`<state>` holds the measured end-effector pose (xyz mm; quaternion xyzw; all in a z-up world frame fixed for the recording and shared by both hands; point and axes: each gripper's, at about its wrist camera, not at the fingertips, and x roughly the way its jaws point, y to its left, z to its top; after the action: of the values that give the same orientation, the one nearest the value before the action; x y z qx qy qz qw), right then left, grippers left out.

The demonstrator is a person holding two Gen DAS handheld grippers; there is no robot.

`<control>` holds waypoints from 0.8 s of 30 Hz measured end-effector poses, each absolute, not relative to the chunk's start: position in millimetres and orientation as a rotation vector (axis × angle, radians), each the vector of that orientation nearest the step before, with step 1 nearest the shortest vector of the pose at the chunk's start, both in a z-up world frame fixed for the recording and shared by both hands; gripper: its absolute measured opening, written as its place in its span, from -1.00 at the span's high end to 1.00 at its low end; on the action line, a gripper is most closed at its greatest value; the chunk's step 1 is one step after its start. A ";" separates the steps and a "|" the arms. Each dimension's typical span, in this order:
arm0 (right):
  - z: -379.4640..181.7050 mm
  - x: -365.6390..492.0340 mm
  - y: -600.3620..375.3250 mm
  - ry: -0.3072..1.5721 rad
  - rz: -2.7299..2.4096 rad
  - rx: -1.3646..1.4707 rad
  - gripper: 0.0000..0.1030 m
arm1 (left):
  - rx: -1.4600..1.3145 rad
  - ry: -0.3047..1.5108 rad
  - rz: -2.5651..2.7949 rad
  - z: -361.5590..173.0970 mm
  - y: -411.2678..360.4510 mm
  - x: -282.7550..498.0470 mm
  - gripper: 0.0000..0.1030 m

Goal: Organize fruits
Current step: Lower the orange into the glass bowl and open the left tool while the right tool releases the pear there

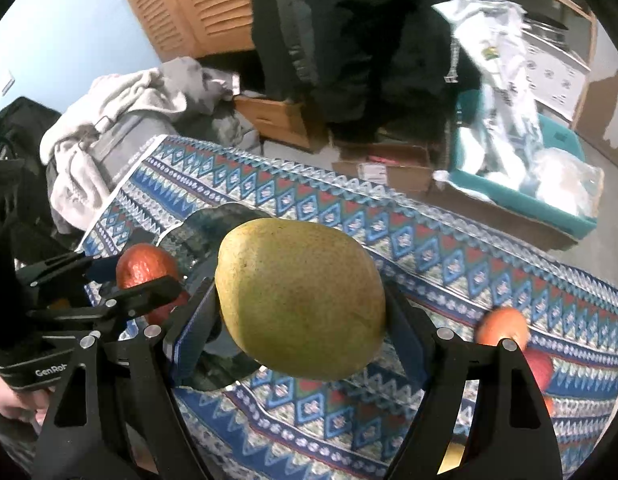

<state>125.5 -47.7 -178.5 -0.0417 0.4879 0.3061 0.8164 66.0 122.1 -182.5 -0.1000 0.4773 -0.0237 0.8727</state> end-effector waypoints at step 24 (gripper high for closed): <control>-235.1 150.9 57.4 1.162 0.762 -0.173 -0.56 | -0.339 1.119 0.096 -250.7 207.0 76.8 0.06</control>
<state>150.9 57.4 -235.1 -0.0798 0.5348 0.3505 0.7647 76.8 207.0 -250.7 -0.1597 0.5281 0.0453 0.8328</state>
